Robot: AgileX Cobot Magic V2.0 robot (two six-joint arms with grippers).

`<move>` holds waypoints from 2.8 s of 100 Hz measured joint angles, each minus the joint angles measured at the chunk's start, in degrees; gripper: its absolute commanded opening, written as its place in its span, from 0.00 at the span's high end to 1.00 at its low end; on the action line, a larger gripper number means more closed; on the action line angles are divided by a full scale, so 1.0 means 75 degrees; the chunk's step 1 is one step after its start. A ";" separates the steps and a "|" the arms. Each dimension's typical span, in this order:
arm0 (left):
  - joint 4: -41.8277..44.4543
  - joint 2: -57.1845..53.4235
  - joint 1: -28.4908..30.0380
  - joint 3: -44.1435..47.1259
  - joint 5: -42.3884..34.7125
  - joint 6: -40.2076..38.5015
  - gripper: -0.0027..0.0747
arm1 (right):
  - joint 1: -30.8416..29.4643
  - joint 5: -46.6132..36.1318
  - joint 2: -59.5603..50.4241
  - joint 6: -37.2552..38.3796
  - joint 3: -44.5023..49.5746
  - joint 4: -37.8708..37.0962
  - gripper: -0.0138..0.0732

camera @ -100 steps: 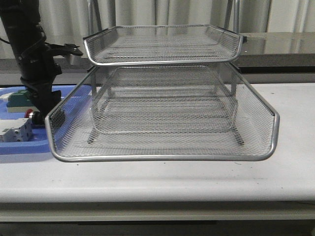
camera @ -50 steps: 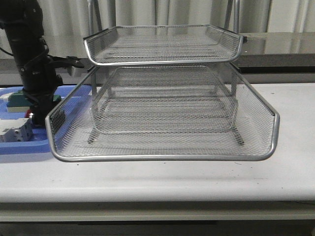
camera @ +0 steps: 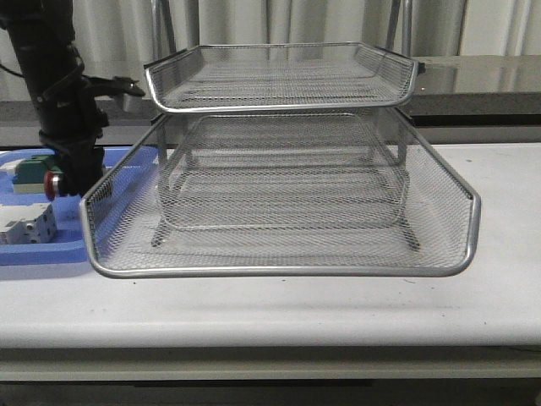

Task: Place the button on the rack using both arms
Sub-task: 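Lift the red push button and carry it over the pulled-out tier, then lower the push button onto the middle tier's mesh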

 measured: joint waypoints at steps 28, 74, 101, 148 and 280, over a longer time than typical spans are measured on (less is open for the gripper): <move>0.0016 -0.0409 0.0076 -0.1026 0.0093 -0.0893 0.99 | 0.0000 0.0000 0.0000 0.0000 0.0000 0.0000 0.92; 0.0030 -0.2477 0.0076 -0.0833 0.0227 -0.1541 0.99 | 0.0000 0.0000 0.0000 0.0000 0.0000 0.0000 0.92; 0.0034 -0.4032 -0.0522 0.1008 0.0244 -0.1608 0.99 | 0.0000 0.0000 0.0000 0.0000 0.0000 0.0000 0.92; -0.0703 -0.4894 -0.2658 0.2719 0.0245 -0.1625 0.99 | 0.0000 0.0000 0.0000 0.0000 0.0000 0.0000 0.92; -0.1871 -0.3189 -0.3970 0.2723 0.0127 -0.1630 0.47 | 0.0000 0.0000 0.0000 0.0000 0.0000 0.0000 0.92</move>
